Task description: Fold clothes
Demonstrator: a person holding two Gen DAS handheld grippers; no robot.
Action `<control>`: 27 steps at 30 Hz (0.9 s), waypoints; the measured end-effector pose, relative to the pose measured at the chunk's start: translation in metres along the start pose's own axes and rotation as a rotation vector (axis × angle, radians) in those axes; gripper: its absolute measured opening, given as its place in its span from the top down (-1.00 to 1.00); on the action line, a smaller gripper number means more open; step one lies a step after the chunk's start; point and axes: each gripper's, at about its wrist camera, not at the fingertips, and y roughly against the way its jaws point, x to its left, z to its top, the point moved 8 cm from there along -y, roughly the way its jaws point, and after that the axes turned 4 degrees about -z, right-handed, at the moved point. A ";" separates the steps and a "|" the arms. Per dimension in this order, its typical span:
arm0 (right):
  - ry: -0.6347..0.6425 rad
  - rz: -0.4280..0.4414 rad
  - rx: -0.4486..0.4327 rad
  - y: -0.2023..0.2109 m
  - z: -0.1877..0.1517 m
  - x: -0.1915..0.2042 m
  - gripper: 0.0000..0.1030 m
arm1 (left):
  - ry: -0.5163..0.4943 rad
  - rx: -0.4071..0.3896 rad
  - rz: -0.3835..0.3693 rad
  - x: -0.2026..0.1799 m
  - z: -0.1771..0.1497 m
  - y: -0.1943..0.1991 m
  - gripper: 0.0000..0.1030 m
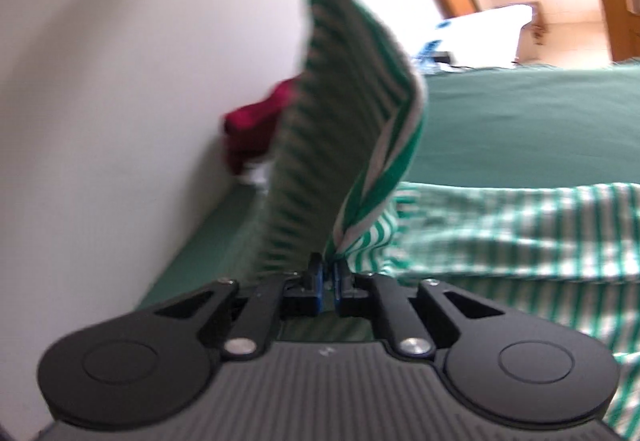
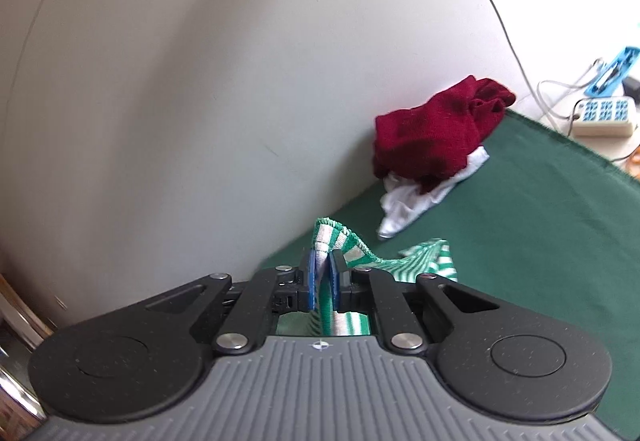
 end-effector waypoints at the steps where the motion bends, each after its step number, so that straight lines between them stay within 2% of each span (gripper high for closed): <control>1: -0.010 0.006 -0.001 0.000 0.001 0.002 0.84 | 0.019 0.004 0.013 0.012 -0.002 0.000 0.89; 4: 0.002 0.009 0.031 0.005 -0.009 0.007 0.87 | 0.060 0.015 0.033 0.029 -0.011 0.005 0.89; 6: 0.030 -0.014 0.073 0.011 -0.022 0.004 0.87 | 0.064 0.030 0.024 0.026 -0.021 0.007 0.89; 9: 0.064 -0.104 0.179 0.021 -0.052 -0.015 0.87 | 0.047 0.066 -0.015 0.007 -0.039 0.008 0.88; 12: 0.117 -0.210 0.318 0.025 -0.091 -0.043 0.88 | 0.023 0.103 -0.081 -0.019 -0.057 0.007 0.88; 14: 0.166 -0.277 0.413 0.027 -0.117 -0.061 0.84 | -0.017 0.116 -0.098 -0.036 -0.066 0.006 0.88; 16: 0.269 -0.311 0.405 0.024 -0.123 -0.062 0.78 | -0.055 0.123 -0.106 -0.047 -0.072 0.004 0.83; 19: 0.406 -0.314 0.370 0.008 -0.124 -0.054 0.62 | -0.084 0.121 -0.095 -0.049 -0.072 0.002 0.70; 20: 0.417 -0.308 0.383 0.000 -0.126 -0.056 0.41 | -0.096 0.117 -0.081 -0.047 -0.070 0.001 0.63; 22: 0.440 -0.295 0.410 -0.016 -0.130 -0.060 0.11 | -0.129 0.114 -0.046 -0.044 -0.068 0.000 0.55; 25: 0.474 -0.276 0.449 -0.041 -0.136 -0.065 0.12 | -0.183 0.118 -0.020 -0.042 -0.069 -0.001 0.37; 27: 0.496 -0.263 0.476 -0.057 -0.140 -0.069 0.20 | -0.214 0.107 -0.021 -0.045 -0.070 -0.004 -0.02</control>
